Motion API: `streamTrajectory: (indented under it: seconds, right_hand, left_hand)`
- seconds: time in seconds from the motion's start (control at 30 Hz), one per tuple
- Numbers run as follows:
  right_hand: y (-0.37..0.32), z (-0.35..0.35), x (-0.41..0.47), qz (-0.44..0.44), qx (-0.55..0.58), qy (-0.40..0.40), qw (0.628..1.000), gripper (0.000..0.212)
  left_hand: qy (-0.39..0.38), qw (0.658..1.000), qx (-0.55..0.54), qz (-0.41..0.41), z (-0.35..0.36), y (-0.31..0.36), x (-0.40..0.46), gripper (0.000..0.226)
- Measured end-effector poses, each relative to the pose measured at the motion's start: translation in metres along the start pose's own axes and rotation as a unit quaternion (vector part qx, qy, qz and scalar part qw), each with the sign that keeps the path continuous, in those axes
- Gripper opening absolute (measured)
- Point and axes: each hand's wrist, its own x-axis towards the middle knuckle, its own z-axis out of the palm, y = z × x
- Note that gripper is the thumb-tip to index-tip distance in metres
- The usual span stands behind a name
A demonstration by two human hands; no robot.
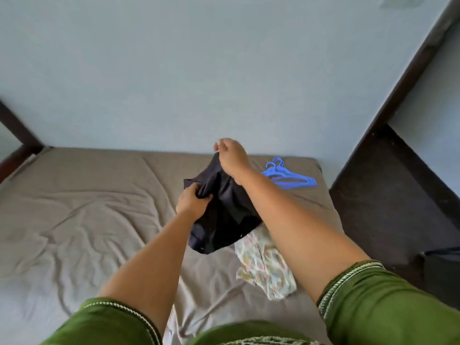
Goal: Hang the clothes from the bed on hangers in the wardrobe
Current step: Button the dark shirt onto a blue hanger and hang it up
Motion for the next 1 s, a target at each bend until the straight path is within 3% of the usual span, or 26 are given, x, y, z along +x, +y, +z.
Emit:
streamTrajectory:
  seconds: [0.03,0.1,0.17,0.23,0.3,0.37,0.43,0.5,0.53,0.6,0.7,0.77,0.83,0.87,0.93,1.0]
  right_hand:
    - [-0.020,-0.004,0.008,-0.008,0.042,0.029,0.999,0.031]
    - [-0.051,-0.010,0.022,-0.013,0.130,0.060,0.990,0.031]
    - [-0.071,-0.012,0.032,-0.032,0.161,0.027,0.986,0.035]
    - [-0.083,-0.007,0.042,-0.051,0.039,-0.039,0.997,0.083]
    - [-0.093,0.009,0.053,-0.071,-0.129,-0.088,0.985,0.126]
    - [-0.109,0.031,0.062,-0.060,-0.185,-0.111,0.975,0.136]
    - [-0.128,0.049,0.070,-0.069,-0.170,-0.088,0.979,0.104]
    - [-0.150,0.055,0.083,-0.102,-0.134,0.038,0.985,0.049]
    - [-0.165,0.053,0.085,-0.109,-0.094,0.102,0.984,0.041]
    - [-0.196,0.044,0.087,-0.112,0.028,0.165,0.979,0.042]
    - [-0.241,0.033,0.084,-0.107,0.227,0.120,0.961,0.030]
    - [-0.261,0.029,0.080,-0.094,0.332,0.107,0.932,0.028]
    - [-0.275,0.030,0.073,-0.074,0.414,0.121,0.899,0.023]
    - [-0.280,0.032,0.070,-0.061,0.436,0.133,0.888,0.022]
    - [-0.286,0.036,0.065,-0.045,0.449,0.156,0.878,0.025]
    - [-0.286,0.037,0.063,-0.047,0.454,0.174,0.872,0.029]
  left_hand:
    - [-0.001,1.000,-0.019,-0.001,-0.020,0.006,0.006,0.035]
    - [0.005,0.998,-0.065,-0.006,-0.058,0.017,0.019,0.029]
    - [0.040,0.990,-0.136,-0.004,-0.100,0.030,0.031,0.027]
    - [0.077,0.973,-0.216,0.014,-0.149,0.050,0.038,0.023]
    - [0.072,0.961,-0.264,0.050,-0.194,0.073,0.042,0.026]
    - [0.043,0.950,-0.293,0.095,-0.227,0.094,0.042,0.028]
    - [0.021,0.935,-0.323,0.144,-0.250,0.112,0.038,0.027]
    - [-0.017,0.916,-0.340,0.213,-0.272,0.127,0.033,0.024]
    - [-0.045,0.901,-0.350,0.250,-0.283,0.133,0.030,0.021]
    - [-0.074,0.872,-0.373,0.307,-0.308,0.137,0.031,0.021]
    - [-0.009,0.840,-0.456,0.294,-0.341,0.124,0.054,0.038]
    - [0.059,0.888,-0.369,0.269,-0.352,0.107,0.073,0.051]
    - [0.041,0.940,-0.211,0.265,-0.352,0.091,0.086,0.063]
    - [0.002,0.950,-0.163,0.266,-0.351,0.085,0.089,0.062]
    - [-0.075,0.948,-0.165,0.263,-0.353,0.077,0.091,0.042]
    - [-0.082,0.940,-0.179,0.277,-0.359,0.073,0.090,0.021]
